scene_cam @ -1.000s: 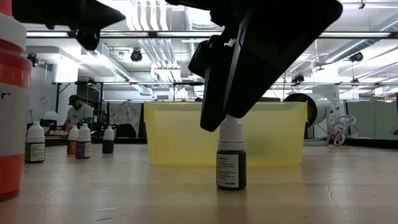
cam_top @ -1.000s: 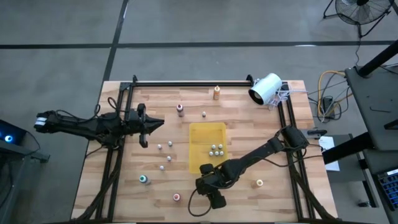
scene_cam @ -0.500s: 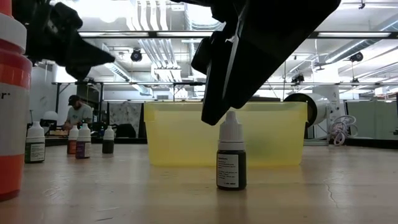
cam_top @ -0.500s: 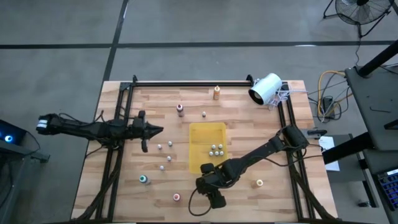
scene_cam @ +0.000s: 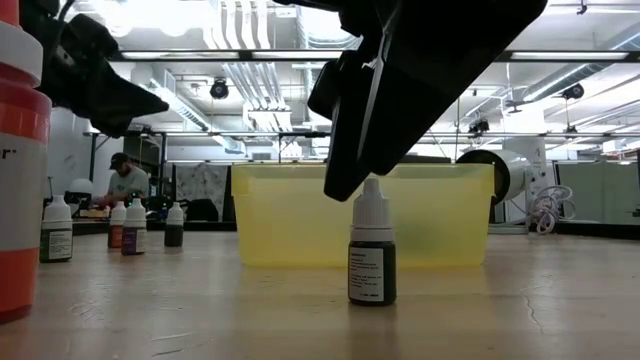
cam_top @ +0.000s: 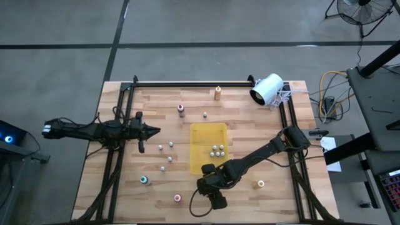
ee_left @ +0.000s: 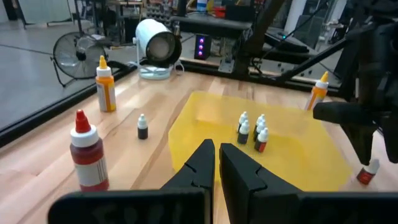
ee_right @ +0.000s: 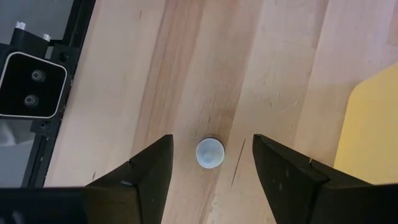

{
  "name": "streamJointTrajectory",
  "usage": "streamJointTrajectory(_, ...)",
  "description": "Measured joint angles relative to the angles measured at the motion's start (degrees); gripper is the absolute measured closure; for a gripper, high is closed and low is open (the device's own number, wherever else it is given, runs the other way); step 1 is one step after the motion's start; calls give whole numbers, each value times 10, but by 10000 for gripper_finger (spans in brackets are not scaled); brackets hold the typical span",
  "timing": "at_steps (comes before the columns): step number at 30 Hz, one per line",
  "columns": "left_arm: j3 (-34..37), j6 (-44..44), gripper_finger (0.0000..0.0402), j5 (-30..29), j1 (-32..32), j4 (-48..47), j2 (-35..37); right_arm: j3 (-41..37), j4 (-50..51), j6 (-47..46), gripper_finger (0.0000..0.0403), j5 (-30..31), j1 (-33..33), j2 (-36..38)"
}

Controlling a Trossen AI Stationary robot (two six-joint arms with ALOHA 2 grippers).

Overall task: Pick & Place food coloring
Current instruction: Put the bottom small red food coloring bottle into the yellow bin

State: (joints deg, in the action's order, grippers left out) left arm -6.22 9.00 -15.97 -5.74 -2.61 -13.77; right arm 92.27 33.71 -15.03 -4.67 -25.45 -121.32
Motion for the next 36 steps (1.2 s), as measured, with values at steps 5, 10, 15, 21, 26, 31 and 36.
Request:
streamJointTrajectory(5, 0, 0, 402, 0, 0, -5, 19, 0, 0, 0, 192, 0, 0, 0)
streamJointTrajectory(10, 0, 0, 402, 0, 0, -5, 42, 0, 1, 0, 192, 0, 0, 0)
streamJointTrajectory(15, 7, 0, 402, 0, 0, -3, 69, 0, 1, 0, 192, 0, 0, 0)
streamJointTrajectory(21, 42, 0, 402, 3, 0, 18, 85, 0, 5, 0, 192, 0, 0, 0)
streamJointTrajectory(26, 45, 0, 402, 5, -1, 28, 91, 0, 6, 0, 192, -1, 0, 0)
streamJointTrajectory(31, 45, 0, 402, 4, -1, 28, 94, 0, 6, 0, 192, -1, 0, 0)
streamJointTrajectory(36, 45, 0, 402, 4, -1, 28, 92, 0, 6, 0, 192, -2, 0, 0)
